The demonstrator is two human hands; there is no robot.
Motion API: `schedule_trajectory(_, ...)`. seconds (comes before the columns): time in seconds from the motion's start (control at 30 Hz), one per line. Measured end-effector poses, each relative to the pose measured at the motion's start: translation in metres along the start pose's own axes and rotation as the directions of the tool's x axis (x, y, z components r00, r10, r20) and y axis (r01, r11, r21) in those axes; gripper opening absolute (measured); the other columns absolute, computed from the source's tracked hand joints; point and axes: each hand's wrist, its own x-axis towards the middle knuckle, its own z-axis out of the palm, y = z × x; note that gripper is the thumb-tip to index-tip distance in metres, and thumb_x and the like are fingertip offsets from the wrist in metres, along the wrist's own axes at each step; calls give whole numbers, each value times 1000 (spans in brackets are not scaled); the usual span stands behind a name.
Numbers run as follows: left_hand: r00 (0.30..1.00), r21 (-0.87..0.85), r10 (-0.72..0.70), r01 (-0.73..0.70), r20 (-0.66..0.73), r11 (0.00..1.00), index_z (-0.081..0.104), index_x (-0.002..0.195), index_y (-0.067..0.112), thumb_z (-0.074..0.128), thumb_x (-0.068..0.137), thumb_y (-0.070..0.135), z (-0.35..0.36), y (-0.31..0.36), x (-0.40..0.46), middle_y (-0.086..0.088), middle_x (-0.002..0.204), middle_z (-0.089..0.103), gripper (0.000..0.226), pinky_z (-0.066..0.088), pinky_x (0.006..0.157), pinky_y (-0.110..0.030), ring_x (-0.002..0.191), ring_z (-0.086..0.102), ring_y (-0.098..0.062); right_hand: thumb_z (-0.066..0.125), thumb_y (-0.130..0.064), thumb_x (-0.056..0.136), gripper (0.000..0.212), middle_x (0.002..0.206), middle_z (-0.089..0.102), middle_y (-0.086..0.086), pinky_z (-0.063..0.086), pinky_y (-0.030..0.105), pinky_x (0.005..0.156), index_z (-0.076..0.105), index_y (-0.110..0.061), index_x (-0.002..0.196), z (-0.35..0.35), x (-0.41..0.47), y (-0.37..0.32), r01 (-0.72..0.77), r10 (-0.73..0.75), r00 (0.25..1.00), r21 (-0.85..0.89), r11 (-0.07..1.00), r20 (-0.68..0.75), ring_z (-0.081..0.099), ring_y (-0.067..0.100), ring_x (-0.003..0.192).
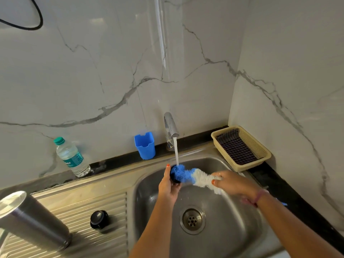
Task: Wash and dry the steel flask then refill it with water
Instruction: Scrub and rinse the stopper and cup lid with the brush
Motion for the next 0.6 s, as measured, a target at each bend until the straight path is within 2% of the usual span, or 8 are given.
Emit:
schedule_trajectory(0.1, 1000, 51, -8, 8, 3, 999, 60, 120, 4, 71, 88, 27, 5, 0, 1, -19, 117, 67, 40, 55, 83, -46, 107, 65, -32, 48, -27, 100, 33, 86, 62, -1, 44, 19, 61, 53, -19, 132, -6, 5, -13, -41, 35, 995, 72, 997, 89, 55, 3, 63)
schedule_trajectory(0.17, 1000, 117, -15, 14, 4, 993, 63, 118, 3, 69, 91, 25, 7, 2, 4, -20, 117, 67, 35, 56, 79, -46, 105, 65, -32, 48, -26, 100, 38, 112, 65, 1, 45, 24, 80, 50, -20, 137, -6, 6, -15, 72, -67, 994, -56, 996, 83, 59, 8, 87)
schedule_trajectory(0.23, 1000, 182, -14, 19, -28, 983, 64, 115, 2, 71, 90, 25, 5, 7, 8, -20, 114, 68, 34, 57, 73, -45, 101, 66, -33, 46, -25, 100, 44, 134, 57, 1, 41, 28, 95, 43, -26, 144, -9, 4, -23, 210, -190, 977, -323, 923, 94, 55, 16, 114)
schedule_trajectory(0.33, 994, 249, -24, 49, -106, 967, 63, 107, 3, 75, 86, 24, 3, 8, 11, -20, 107, 67, 31, 57, 80, -48, 96, 65, -34, 40, -20, 101, 51, 109, 63, 6, 41, 30, 71, 30, -38, 148, -8, 2, -29, 241, -330, 943, -779, 579, 46, 61, 22, 94)
schedule_trajectory(0.43, 988, 269, -5, 48, -157, 962, 64, 103, 3, 76, 85, 20, 2, 5, 14, -19, 103, 68, 27, 57, 86, -49, 91, 67, -33, 39, -9, 100, 60, 75, 50, 7, 33, 32, 51, 19, -34, 151, 0, 3, -31, 252, -475, 876, -921, 298, 86, 52, 22, 67)
schedule_trajectory(0.53, 986, 323, 19, 36, -165, 946, 64, 112, 4, 77, 85, 18, 2, 6, 17, -19, 108, 70, 33, 59, 81, -47, 96, 69, -33, 36, -12, 101, 58, 78, 51, 8, 31, 31, 50, 15, -31, 152, 6, 11, -20, 264, -498, 863, -916, 301, 85, 50, 20, 66)
schedule_trajectory(0.57, 987, 331, 21, 33, -159, 943, 64, 113, 4, 76, 85, 17, 1, 7, 18, -19, 109, 71, 33, 59, 81, -47, 98, 69, -33, 37, -15, 101, 56, 84, 56, 6, 37, 31, 54, 19, -32, 151, 9, 14, -16, 265, -474, 879, -880, 394, 52, 52, 19, 69)
schedule_trajectory(0.6, 989, 334, 19, 30, -144, 942, 64, 114, 4, 74, 86, 17, 0, 9, 19, -20, 109, 71, 33, 58, 83, -47, 99, 69, -34, 40, -19, 101, 51, 91, 61, 3, 43, 30, 62, 28, -33, 148, 15, 16, -11, 256, -394, 919, -776, 576, 11, 56, 18, 75)
